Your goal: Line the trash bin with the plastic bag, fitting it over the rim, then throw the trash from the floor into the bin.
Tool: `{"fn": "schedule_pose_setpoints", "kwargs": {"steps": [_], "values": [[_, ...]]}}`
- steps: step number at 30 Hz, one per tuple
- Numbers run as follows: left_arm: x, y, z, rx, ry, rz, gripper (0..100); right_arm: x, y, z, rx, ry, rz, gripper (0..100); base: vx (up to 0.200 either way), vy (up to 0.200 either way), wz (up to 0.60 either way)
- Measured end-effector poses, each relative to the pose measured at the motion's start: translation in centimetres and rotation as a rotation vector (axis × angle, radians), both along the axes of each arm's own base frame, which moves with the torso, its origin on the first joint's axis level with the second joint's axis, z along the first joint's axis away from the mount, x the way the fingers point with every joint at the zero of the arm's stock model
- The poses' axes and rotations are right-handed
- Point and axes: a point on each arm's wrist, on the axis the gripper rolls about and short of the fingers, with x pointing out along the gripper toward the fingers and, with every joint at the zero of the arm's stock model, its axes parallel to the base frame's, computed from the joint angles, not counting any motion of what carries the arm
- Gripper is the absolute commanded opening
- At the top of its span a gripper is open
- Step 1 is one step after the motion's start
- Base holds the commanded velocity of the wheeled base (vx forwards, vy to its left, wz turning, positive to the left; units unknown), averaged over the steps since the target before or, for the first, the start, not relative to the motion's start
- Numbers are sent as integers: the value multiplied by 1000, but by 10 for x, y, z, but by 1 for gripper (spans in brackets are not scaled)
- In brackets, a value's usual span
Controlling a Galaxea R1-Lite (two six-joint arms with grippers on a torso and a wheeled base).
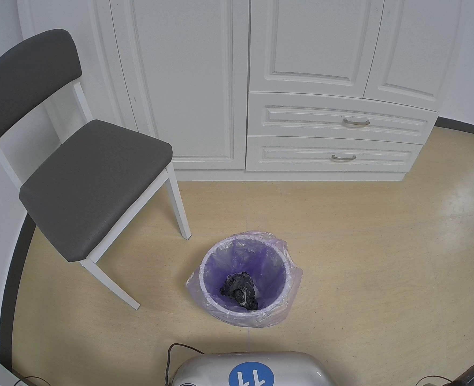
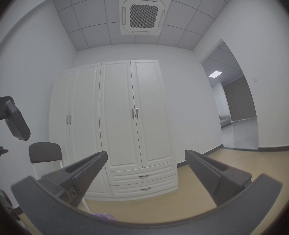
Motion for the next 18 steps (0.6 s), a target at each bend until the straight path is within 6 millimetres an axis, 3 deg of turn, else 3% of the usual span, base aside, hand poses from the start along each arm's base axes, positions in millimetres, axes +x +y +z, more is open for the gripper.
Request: {"fn": "schedule_pose_setpoints", "kwargs": {"steps": [10,18], "values": [[-20,-3,-29,5,-7,52,100,18,2,-28,3,74,80,100,0,0,0],[-15,-4,-45,6,6,44,100,46,2,-48,-5,96,92,100,0,0,0]]}}
